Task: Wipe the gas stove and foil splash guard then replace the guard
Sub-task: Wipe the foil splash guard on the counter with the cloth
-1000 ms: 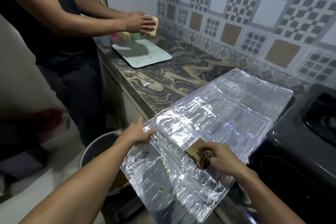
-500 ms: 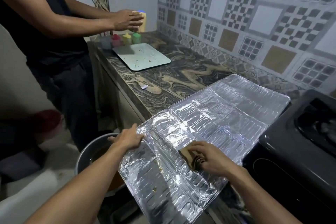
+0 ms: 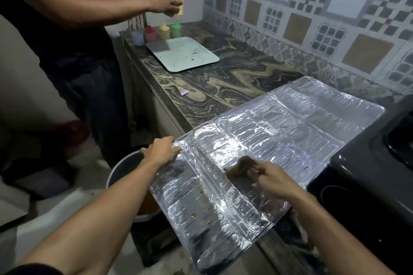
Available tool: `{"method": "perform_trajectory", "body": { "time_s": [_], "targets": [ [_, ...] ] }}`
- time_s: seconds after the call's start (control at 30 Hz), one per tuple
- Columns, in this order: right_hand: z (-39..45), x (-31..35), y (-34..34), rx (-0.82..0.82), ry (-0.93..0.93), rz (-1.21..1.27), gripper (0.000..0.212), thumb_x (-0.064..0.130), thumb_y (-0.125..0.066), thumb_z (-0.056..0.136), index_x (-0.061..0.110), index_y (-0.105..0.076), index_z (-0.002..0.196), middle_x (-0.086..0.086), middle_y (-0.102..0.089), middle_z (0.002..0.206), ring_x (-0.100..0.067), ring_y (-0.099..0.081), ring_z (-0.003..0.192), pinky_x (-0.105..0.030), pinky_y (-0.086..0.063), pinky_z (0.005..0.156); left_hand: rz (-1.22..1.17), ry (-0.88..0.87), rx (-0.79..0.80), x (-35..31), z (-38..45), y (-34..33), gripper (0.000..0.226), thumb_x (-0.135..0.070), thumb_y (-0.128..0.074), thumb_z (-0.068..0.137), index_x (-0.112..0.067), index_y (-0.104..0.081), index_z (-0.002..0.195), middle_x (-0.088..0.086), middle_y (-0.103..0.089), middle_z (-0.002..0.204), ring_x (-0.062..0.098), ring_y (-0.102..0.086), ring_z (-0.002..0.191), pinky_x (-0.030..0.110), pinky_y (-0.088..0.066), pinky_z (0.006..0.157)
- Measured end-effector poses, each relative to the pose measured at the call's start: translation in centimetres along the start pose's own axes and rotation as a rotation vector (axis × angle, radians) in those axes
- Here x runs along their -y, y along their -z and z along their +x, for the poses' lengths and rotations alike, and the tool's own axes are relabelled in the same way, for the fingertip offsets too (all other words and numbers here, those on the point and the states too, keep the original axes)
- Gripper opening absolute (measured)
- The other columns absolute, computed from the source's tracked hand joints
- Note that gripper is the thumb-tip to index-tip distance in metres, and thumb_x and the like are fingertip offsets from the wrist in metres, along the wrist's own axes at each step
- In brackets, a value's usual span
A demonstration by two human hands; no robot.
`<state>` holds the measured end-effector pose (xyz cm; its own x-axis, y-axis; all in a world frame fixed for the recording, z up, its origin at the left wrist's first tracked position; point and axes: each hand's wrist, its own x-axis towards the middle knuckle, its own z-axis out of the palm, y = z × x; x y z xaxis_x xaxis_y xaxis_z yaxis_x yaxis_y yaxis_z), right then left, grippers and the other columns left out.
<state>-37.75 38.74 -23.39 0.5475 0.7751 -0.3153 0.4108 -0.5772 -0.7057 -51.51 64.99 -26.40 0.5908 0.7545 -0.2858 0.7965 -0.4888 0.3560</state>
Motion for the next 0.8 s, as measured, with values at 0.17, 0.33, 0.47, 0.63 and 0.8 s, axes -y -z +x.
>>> {"method": "perform_trajectory", "body": {
  "time_s": [0.17, 0.33, 0.47, 0.63, 0.8],
  "targets": [
    [3.5, 3.7, -0.9, -0.311, 0.113, 0.116, 0.035, 0.01, -0.046, 0.097, 0.024, -0.056, 0.127, -0.002, -0.061, 0.124, -0.015, -0.053, 0.104, -0.035, -0.041, 0.092, -0.07, -0.092, -0.031, 0.3, 0.6, 0.1, 0.043, -0.049, -0.055, 0.093, -0.025, -0.057, 0.129, 0.006, -0.06, 0.132, 0.032, -0.05, 0.125, 0.047, -0.034, 0.098],
    [7.3, 5.7, -6.7, -0.058, 0.359, -0.469, 0.024, 0.027, -0.049, 0.095, 0.025, -0.061, 0.115, 0.007, -0.055, 0.126, -0.015, -0.046, 0.119, -0.048, -0.045, 0.098, -0.077, -0.135, -0.015, 0.5, 1.0, 0.1, 0.027, -0.042, -0.057, 0.093, -0.017, -0.064, 0.1, 0.014, -0.065, 0.115, 0.035, -0.055, 0.115, 0.046, -0.037, 0.095],
    [2.8, 3.4, -6.9, -0.1, 0.339, -0.665, 0.024, 0.03, -0.047, 0.095, 0.028, -0.066, 0.11, 0.014, -0.042, 0.147, -0.012, -0.022, 0.145, -0.052, -0.021, 0.117, -0.06, -0.148, -0.009, 0.5, 1.5, 0.0, 0.027, -0.036, -0.058, 0.093, -0.017, -0.066, 0.111, 0.013, -0.064, 0.118, 0.033, -0.055, 0.114, 0.049, -0.034, 0.1],
    [-2.9, 0.9, -3.5, 0.037, 0.112, -0.699, 0.03, 0.017, -0.057, 0.089, 0.03, -0.067, 0.115, 0.015, -0.045, 0.145, -0.007, -0.033, 0.14, -0.034, -0.029, 0.115, -0.085, -0.142, 0.005, 0.4, 1.6, 0.0, 0.032, -0.035, -0.061, 0.092, -0.015, -0.066, 0.116, 0.01, -0.065, 0.118, 0.031, -0.056, 0.113, 0.047, -0.035, 0.101],
    [-2.1, 3.5, -0.8, -0.07, -0.025, -0.154, 0.03, 0.032, -0.05, 0.083, 0.022, -0.072, 0.102, 0.0, -0.07, 0.111, -0.017, -0.061, 0.108, -0.038, -0.042, 0.104, -0.124, -0.172, -0.006, 0.4, 1.1, 0.3, 0.032, -0.036, -0.063, 0.091, -0.014, -0.068, 0.114, 0.009, -0.067, 0.116, 0.03, -0.059, 0.108, 0.036, -0.039, 0.083]
  ]
}}
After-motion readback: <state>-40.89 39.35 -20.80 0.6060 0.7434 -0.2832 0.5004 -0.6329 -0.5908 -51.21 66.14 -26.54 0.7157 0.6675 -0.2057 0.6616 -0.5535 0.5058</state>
